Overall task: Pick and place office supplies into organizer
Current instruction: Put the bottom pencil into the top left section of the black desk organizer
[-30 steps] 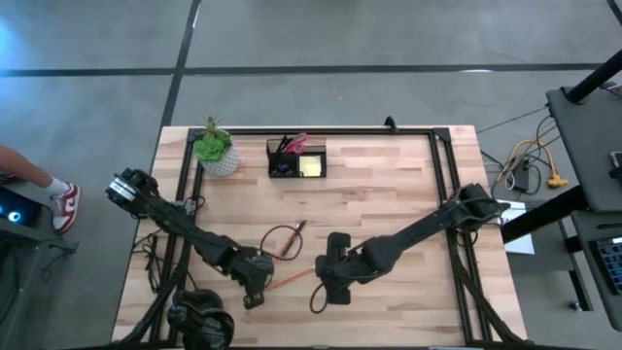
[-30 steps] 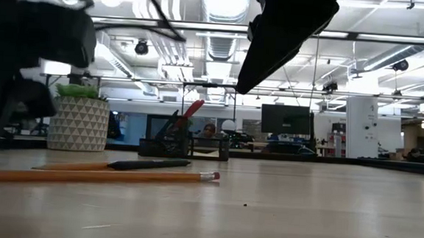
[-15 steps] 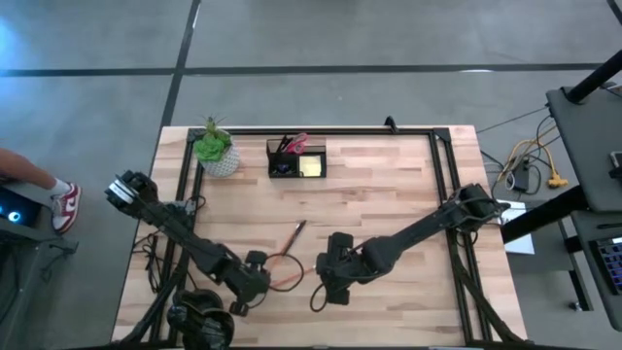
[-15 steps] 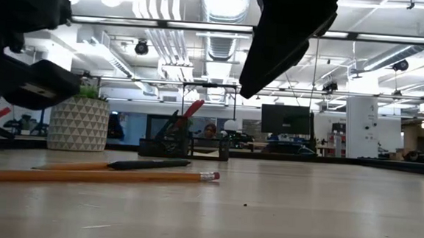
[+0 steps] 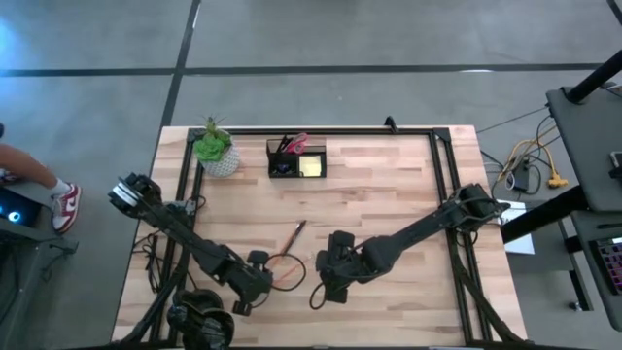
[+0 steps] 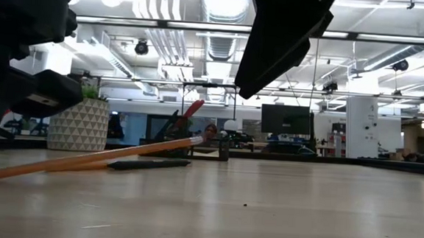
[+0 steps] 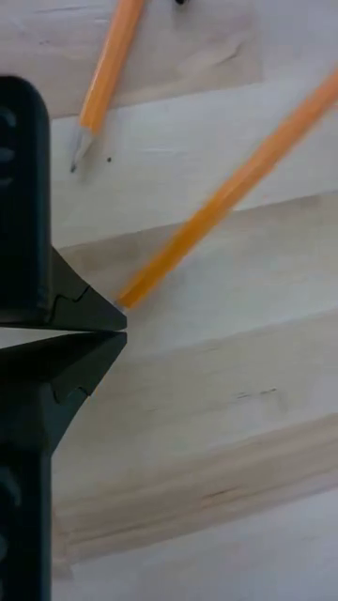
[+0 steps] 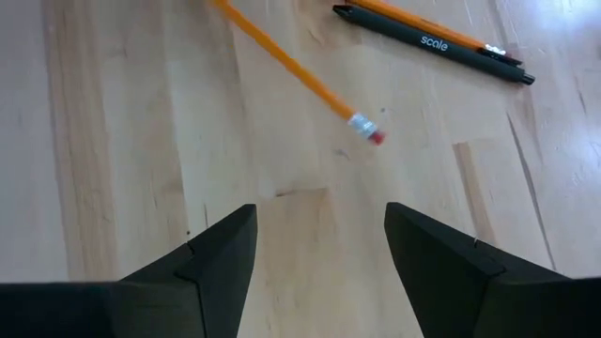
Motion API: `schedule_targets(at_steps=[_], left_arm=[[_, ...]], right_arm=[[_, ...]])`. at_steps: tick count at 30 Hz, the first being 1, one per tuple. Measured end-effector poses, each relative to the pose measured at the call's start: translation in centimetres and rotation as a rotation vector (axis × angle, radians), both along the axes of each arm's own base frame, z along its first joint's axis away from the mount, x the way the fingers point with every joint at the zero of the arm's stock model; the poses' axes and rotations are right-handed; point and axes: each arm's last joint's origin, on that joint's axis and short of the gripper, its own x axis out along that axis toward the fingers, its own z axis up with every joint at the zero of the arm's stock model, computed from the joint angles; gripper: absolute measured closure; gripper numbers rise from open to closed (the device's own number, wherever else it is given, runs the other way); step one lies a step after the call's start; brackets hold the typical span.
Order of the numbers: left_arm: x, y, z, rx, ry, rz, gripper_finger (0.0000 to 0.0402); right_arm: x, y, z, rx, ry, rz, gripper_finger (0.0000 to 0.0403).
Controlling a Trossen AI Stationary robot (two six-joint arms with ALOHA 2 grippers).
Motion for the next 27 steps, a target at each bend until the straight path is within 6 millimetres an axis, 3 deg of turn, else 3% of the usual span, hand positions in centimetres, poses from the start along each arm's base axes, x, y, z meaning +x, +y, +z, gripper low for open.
schedule_targets(at_steps=[9, 13, 21, 27], left_arm=[[0.3, 0.0, -0.3, -0.002, 0.0, 0.009, 0.0402], [0.3, 0.1, -0.4, -0.013, 0.008, 0.032, 0.0402], [0.3, 0.1, -0.4, -0.012, 0.012, 0.036, 0.0402], [0.3, 0.2, -0.5, -0.017, 0.021, 0.06, 0.0402]], right_arm=[[0.1, -0.4, 0.1, -0.007, 0.012, 0.017, 0.0172], [0.9, -1.9, 0.1, 0.051, 0.04, 0.034, 0.0172], [1.7, -4.5, -0.1, -0.108, 0.069, 0.279, 0.0172], [2.0, -6.6, -1.1, -0.153, 0.081, 0.349, 0.0172]])
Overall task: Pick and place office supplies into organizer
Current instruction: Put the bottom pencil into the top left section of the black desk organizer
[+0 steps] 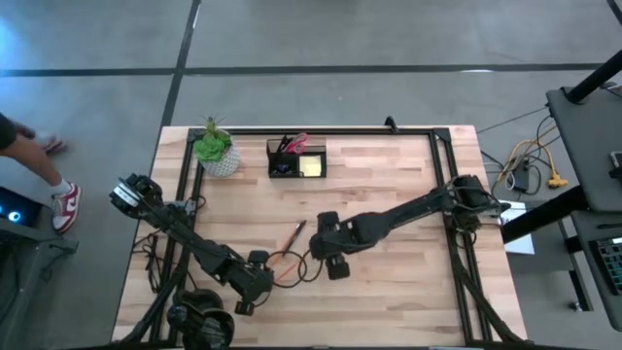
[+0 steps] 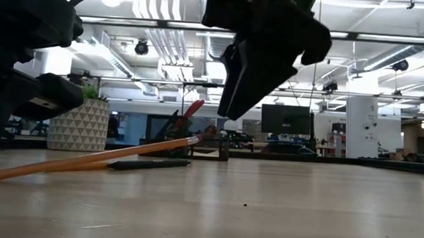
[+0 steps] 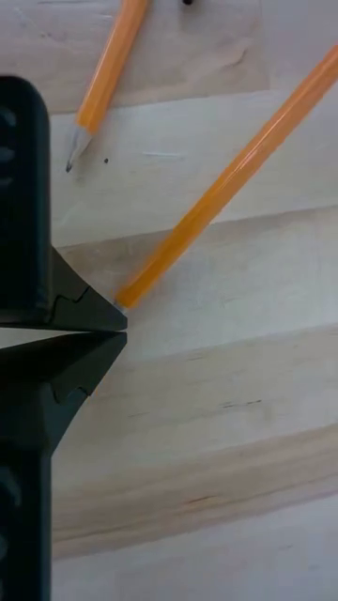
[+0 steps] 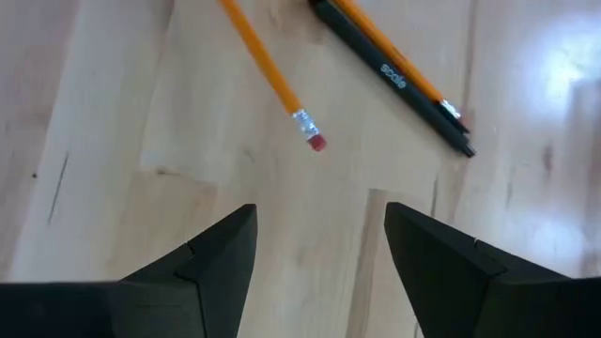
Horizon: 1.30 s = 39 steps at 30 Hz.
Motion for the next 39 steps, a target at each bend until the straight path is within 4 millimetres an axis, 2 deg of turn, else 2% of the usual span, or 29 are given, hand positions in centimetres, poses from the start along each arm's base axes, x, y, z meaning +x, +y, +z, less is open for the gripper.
schedule_targets(at_steps=[5, 9, 13, 19, 26, 33, 39], left_arm=[[0.0, 0.0, 0.0, 0.002, 0.0, 0.003, 0.0402], [0.0, 0.1, 0.0, 0.004, 0.001, 0.005, 0.0402], [0.0, 0.1, -0.1, 0.005, 0.001, 0.006, 0.0402], [0.2, 0.4, -0.1, 0.006, 0.003, 0.018, 0.0402], [0.3, 0.6, -0.1, 0.006, 0.004, 0.023, 0.0402], [0.5, 0.9, -0.1, 0.006, 0.004, 0.035, 0.0402], [0.5, 0.9, -0.1, 0.007, 0.004, 0.036, 0.0402]], right_arm=[[0.6, -1.6, -0.5, 0.041, -0.037, 0.017, 0.0172], [1.2, -2.0, -0.9, 0.048, -0.108, 0.071, 0.0172], [1.0, -2.5, -1.4, 0.069, -0.096, 0.075, 0.0172], [1.2, -2.2, -2.8, 0.089, -0.11, 0.1, 0.0172], [1.4, -2.6, -2.7, 0.078, -0.119, 0.079, 0.0172], [1.8, -3.0, -4.2, 0.082, -0.098, 0.057, 0.0172], [2.0, -2.8, -4.7, 0.081, -0.088, 0.068, 0.0172]])
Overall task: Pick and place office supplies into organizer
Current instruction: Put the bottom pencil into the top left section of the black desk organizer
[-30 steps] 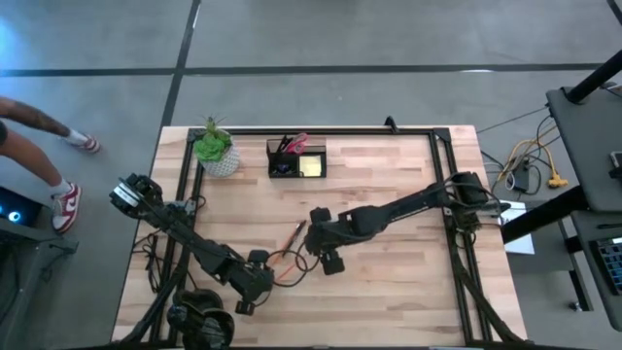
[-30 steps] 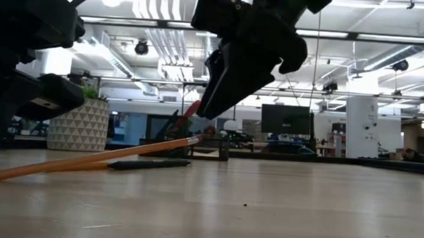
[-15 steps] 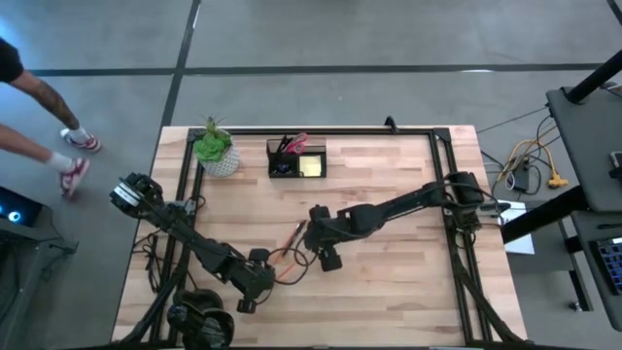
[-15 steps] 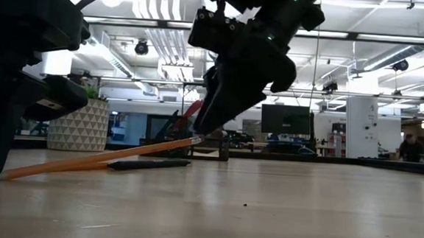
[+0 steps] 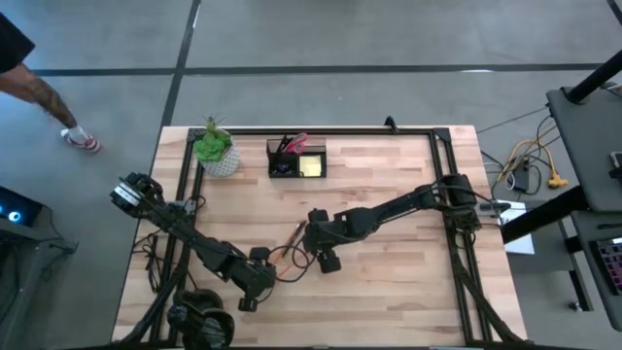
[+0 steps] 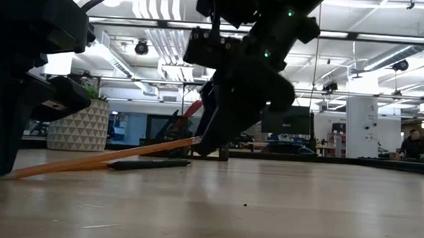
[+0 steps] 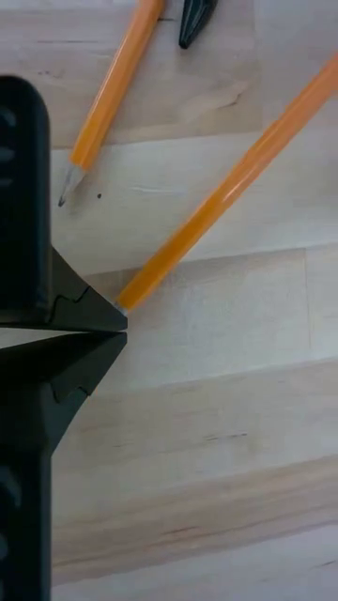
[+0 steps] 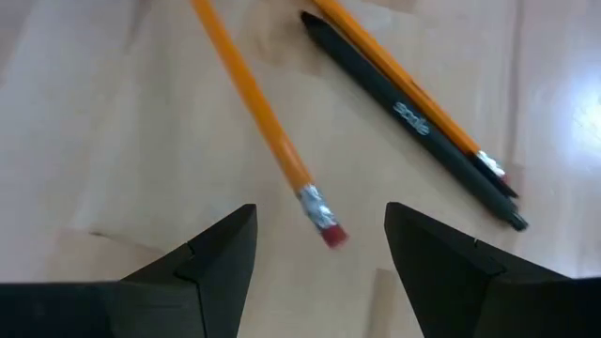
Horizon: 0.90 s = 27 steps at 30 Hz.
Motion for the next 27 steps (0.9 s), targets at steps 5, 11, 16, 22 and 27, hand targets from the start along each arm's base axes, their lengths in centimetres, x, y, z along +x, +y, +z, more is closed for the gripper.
schedule_targets(at_steps=[5, 11, 16, 22, 27], left_arm=[[-0.01, 0.0, -0.01, 0.0, 0.0, 0.0, 0.0402], [-0.01, 0.01, -0.01, 0.0, 0.0, 0.0, 0.0402], [0.01, 0.04, -0.02, 0.0, 0.001, 0.001, 0.0402], [0.01, 0.05, -0.02, 0.0, 0.001, 0.001, 0.0402], [0.02, 0.07, -0.02, 0.001, 0.001, 0.002, 0.0402]], right_arm=[[0.02, -0.08, -0.17, -0.007, 0.004, 0.002, 0.0172], [0.02, -0.06, -0.17, -0.005, 0.005, 0.004, 0.0193], [0.12, -0.01, -0.02, -0.014, -0.003, 0.022, 0.0223], [0.21, 0.05, 0.16, 0.003, -0.005, 0.045, 0.025], [0.38, 0.1, 0.41, 0.001, -0.015, 0.051, 0.0275]])
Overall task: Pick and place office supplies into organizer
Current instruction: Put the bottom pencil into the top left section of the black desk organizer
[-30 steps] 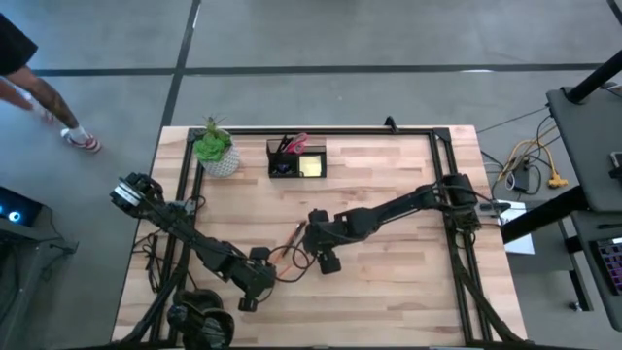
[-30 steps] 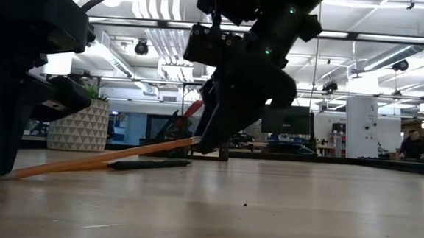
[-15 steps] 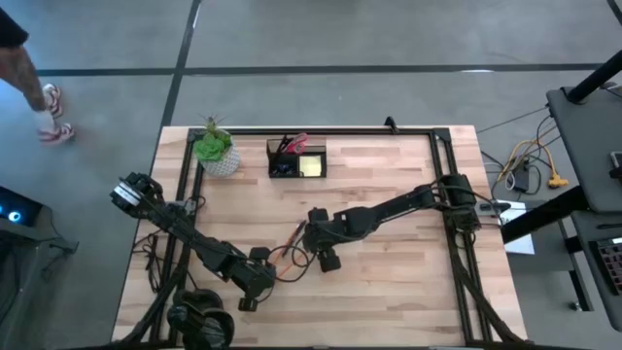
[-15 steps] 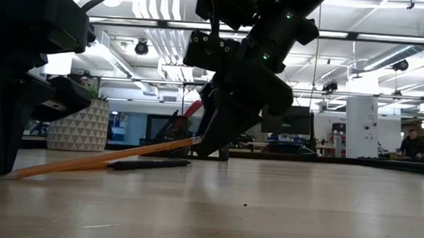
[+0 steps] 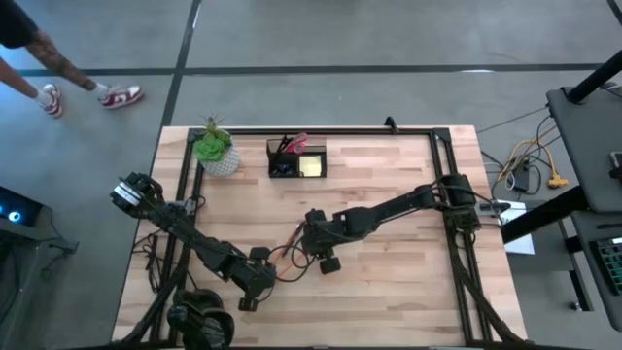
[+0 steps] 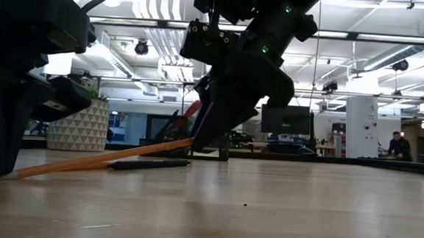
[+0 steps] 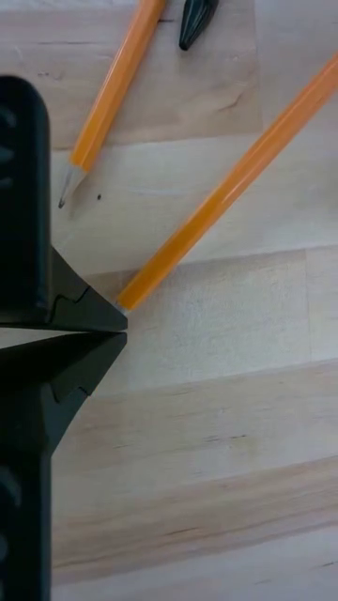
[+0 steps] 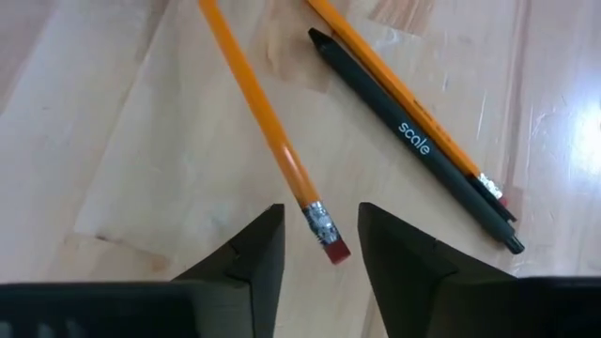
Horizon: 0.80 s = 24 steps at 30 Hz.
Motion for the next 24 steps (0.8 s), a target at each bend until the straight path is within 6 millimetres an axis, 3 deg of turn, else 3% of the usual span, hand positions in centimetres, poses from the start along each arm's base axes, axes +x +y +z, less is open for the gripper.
schedule_targets(at_steps=[8, 24], left_arm=[[0.02, 0.04, 0.0, -0.006, 0.003, 0.015, 0.0402], [0.02, 0.04, 0.0, -0.01, 0.004, 0.022, 0.0402]], right_arm=[[-0.07, -0.01, -0.1, -0.024, 0.008, 0.034, 0.0319], [-0.3, 0.01, -0.28, -0.019, 0.037, 0.02, 0.0371]])
